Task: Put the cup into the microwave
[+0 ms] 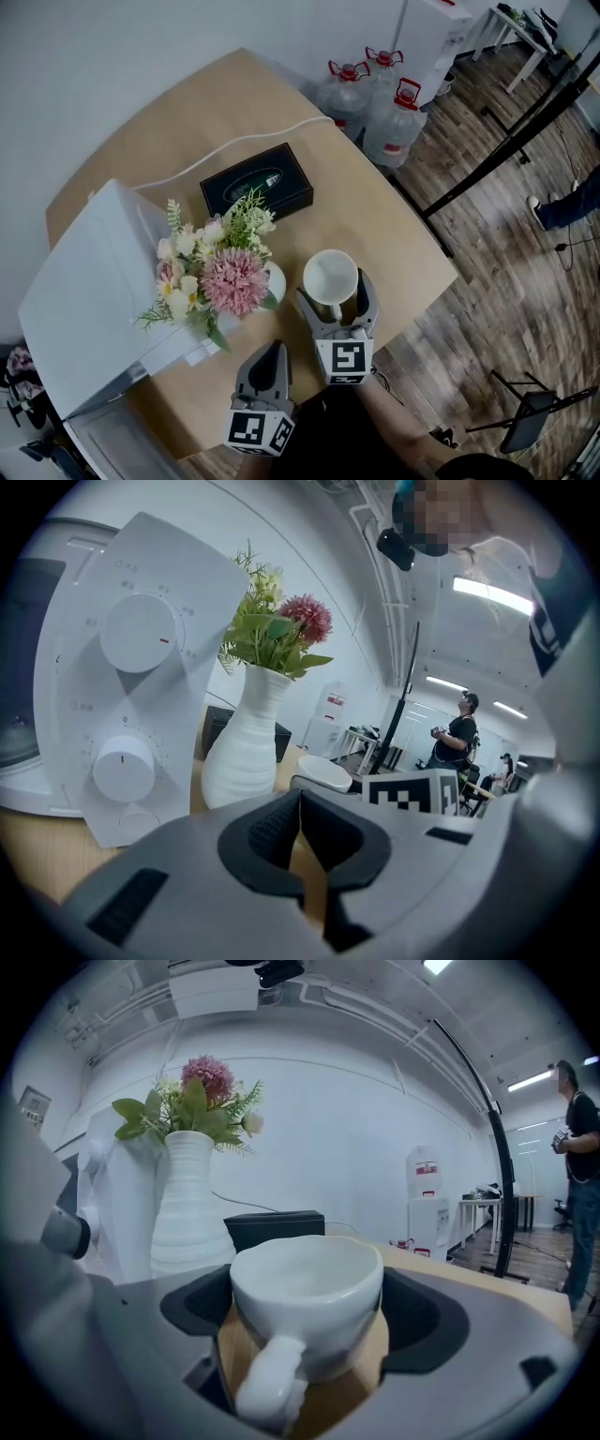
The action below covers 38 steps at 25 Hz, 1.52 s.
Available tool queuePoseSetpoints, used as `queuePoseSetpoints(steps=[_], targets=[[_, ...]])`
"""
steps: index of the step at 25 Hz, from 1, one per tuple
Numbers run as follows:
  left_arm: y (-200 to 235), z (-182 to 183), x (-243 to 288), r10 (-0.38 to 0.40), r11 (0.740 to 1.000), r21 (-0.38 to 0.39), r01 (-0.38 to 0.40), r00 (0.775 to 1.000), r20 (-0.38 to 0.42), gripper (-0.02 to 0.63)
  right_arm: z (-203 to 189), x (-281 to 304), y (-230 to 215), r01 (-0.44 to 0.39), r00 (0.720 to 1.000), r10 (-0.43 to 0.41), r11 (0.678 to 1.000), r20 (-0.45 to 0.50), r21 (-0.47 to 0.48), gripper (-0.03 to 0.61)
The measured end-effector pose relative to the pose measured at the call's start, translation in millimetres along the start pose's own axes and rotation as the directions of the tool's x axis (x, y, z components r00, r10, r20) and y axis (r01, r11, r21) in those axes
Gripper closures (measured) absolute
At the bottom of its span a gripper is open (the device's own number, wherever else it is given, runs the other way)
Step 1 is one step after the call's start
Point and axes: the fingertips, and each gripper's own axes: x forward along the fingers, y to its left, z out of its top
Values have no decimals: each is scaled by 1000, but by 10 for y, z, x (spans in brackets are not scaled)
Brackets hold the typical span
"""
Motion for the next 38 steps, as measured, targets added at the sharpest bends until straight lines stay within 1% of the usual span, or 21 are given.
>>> queuePoseSetpoints(steps=[5, 13, 20, 24, 33, 38], targets=[[24, -16, 30, 3, 1000, -3, -3, 1000, -12, 609, 12, 34, -3, -25, 1000, 25, 1000, -7, -13, 140], [16, -13, 65, 8, 1000, 0, -8, 1000, -9, 609, 6, 34, -13, -24, 1000, 24, 1000, -5, -11, 140], [0, -18, 36, 29, 1000, 11, -29, 1000, -5, 609, -2, 10, -18, -55, 998, 54, 998, -15, -17, 140], [-19, -29, -4, 32, 999, 19, -32, 999, -1, 609, -12, -39, -42, -63, 998, 63, 998, -21, -1, 140], [-46, -88, -75, 56, 997, 42, -57, 998, 5, 608, -52, -208, -142, -67, 997, 67, 998, -35, -12, 140], [-94, -91, -115, 61, 996, 56, -62, 998, 21, 609, -3, -312, -171, -70, 997, 70, 997, -21, -15, 140]])
